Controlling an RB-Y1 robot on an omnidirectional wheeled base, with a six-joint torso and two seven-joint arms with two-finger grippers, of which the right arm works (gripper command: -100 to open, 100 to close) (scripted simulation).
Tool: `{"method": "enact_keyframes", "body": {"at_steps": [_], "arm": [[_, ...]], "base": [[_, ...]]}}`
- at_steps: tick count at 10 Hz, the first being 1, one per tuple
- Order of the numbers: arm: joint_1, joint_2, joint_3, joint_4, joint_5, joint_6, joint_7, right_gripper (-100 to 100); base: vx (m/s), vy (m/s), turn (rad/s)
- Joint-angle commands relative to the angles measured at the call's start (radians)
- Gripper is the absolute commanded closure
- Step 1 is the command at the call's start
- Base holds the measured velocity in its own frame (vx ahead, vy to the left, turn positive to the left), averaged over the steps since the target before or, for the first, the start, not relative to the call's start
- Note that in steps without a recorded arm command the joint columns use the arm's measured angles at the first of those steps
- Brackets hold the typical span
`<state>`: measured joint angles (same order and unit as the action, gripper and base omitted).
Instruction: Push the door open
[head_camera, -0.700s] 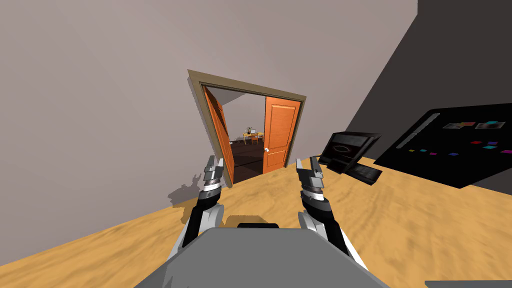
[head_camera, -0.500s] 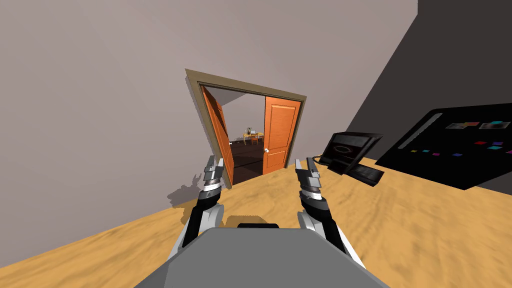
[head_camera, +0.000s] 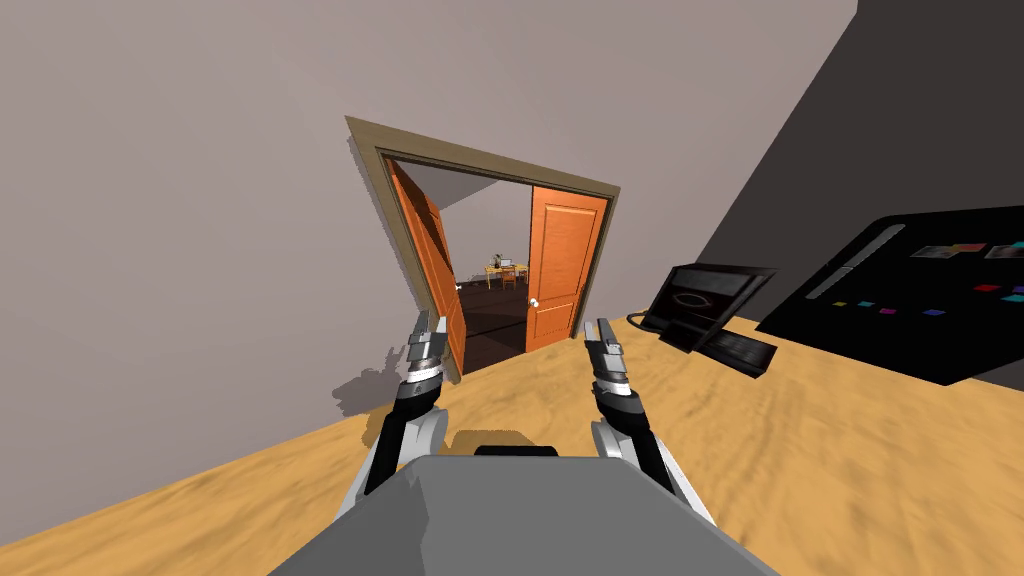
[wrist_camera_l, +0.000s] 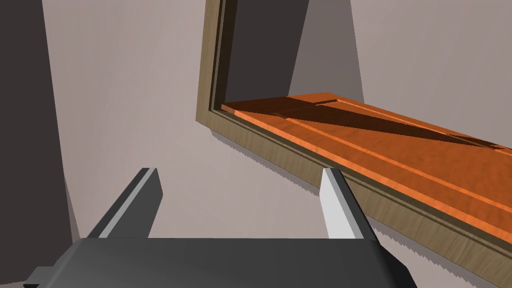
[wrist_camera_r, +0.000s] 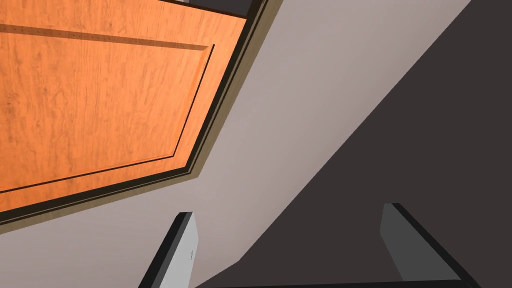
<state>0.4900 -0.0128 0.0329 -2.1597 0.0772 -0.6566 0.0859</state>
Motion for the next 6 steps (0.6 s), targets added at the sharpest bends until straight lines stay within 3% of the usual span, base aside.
{"method": "enact_keyframes", "body": {"at_steps": [1, 6], "arm": [[-0.007, -0.006, -0.002, 0.030, 0.010, -0.009, 0.022, -100], [-0.048, -0.026, -0.009, 0.143, 0.046, -0.030, 0.102, -100]], "base": [[0.101, -0.012, -0.002], [0.089, -0.024, -0.002]]}}
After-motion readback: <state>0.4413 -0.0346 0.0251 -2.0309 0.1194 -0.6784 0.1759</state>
